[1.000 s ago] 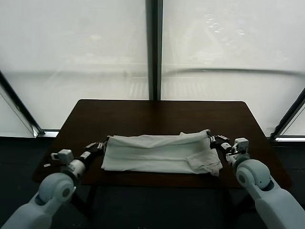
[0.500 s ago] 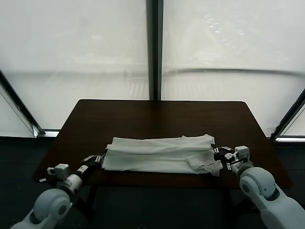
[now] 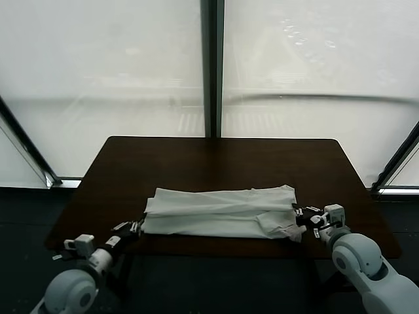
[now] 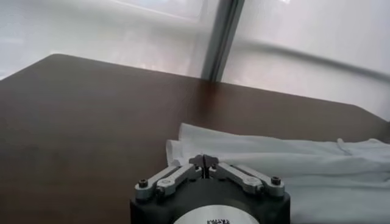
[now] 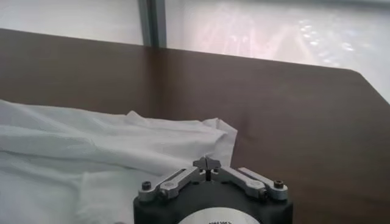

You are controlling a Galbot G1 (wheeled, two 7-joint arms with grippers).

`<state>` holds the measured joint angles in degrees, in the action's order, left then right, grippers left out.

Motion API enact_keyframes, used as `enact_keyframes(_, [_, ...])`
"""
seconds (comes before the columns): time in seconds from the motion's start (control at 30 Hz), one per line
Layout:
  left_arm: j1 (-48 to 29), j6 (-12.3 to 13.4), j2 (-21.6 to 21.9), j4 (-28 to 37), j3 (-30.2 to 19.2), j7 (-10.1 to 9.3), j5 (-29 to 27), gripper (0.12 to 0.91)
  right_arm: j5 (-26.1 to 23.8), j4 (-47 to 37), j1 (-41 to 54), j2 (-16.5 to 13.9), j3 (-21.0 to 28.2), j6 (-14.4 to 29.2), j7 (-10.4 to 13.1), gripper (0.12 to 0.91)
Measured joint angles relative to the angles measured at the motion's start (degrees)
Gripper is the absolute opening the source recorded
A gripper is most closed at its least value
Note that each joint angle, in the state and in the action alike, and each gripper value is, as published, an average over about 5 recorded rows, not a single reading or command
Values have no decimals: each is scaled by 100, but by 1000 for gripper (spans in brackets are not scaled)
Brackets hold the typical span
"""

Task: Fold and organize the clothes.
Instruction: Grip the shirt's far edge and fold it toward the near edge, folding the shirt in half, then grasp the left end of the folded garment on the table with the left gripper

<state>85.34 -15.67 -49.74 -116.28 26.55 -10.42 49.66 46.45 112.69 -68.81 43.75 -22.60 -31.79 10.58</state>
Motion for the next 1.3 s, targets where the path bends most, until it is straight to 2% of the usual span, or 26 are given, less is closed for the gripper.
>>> enact_keyframes(0.07, [37, -57, -1, -28, 37, -52, 5, 208, 14, 4, 19, -19, -33, 44, 12, 500])
enact_keyframes(0.13, [60, -98, -1, -57, 65, -83, 14, 284, 21, -27, 76, -6, -40, 107, 44, 633])
enact_keyframes(0.27, [-25, -151, 33, -52, 64, -167, 115, 523, -56, -222, 337, 121, 41, 169, 82, 842])
enact_keyframes(0.33, [-153, -178, 78, -1, 17, -225, 197, 655, -155, -386, 524, 232, 120, 184, 55, 889])
enact_keyframes(0.4, [-335, -187, 128, 80, -56, -253, 251, 775, -257, -563, 703, 347, 210, 216, 1, 901])
enact_keyframes(0.5, [-684, -180, 197, 244, -222, -234, 276, 882, -365, -823, 938, 510, 347, 265, -86, 906])
enact_keyframes(0.77, [-1629, -149, 218, 927, -725, -120, 277, 907, -564, -1477, 1406, 836, 640, 295, -207, 907])
enact_keyframes(1.07, [-2323, -121, 173, 1675, -1137, 60, 195, 907, -577, -2001, 1716, 1179, 871, 295, -286, 906])
enact_keyframes(1.17, [-2479, -131, 170, 1875, -1248, 106, 193, 907, -575, -2099, 1787, 1277, 924, 260, -282, 889])
enact_keyframes(1.3, [-2643, -201, 152, 2058, -1385, 159, 271, 907, -574, -2180, 1871, 1354, 980, 190, -257, 824])
